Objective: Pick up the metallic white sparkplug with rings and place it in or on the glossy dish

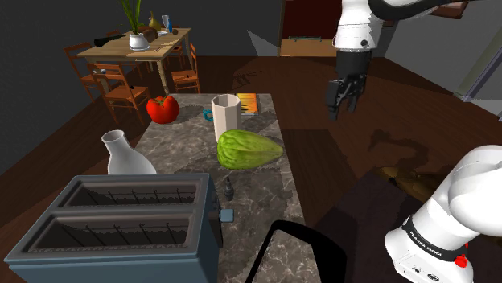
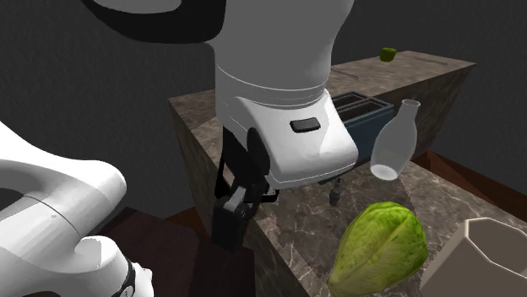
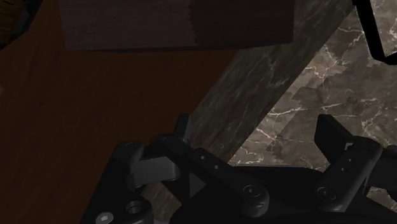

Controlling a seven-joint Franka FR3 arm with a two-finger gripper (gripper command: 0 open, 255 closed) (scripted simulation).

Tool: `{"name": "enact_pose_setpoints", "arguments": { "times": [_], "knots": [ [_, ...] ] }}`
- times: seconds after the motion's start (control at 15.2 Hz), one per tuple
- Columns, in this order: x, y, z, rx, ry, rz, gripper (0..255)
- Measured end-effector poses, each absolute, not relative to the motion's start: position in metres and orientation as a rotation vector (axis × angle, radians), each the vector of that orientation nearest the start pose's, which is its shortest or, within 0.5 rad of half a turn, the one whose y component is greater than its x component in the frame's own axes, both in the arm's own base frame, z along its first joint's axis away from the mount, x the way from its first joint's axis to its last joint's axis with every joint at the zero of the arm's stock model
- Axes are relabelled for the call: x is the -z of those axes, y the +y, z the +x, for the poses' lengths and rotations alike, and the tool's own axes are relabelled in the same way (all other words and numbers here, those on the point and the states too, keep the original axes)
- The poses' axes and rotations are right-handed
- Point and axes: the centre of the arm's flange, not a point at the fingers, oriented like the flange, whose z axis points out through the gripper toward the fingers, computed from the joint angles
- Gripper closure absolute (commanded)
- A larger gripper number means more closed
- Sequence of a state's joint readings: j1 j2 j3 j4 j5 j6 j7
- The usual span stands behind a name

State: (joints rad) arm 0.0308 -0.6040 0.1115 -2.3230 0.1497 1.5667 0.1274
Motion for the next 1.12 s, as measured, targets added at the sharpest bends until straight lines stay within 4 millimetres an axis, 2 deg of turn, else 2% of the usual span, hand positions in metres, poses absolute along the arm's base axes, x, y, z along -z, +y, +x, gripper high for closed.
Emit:
{"name": "enact_pose_setpoints", "arguments": {
  "times": [0.26, 0.53, 1.12],
  "knots": [
    [-0.521, 0.115, 0.371, -0.286, 0.023, -3.063, 0],
    [-0.506, 0.159, 0.395, -0.321, 0.013, -3.061, 0],
    [-0.454, 0.257, 0.450, -0.399, -0.007, -3.053, 0]
  ]
}}
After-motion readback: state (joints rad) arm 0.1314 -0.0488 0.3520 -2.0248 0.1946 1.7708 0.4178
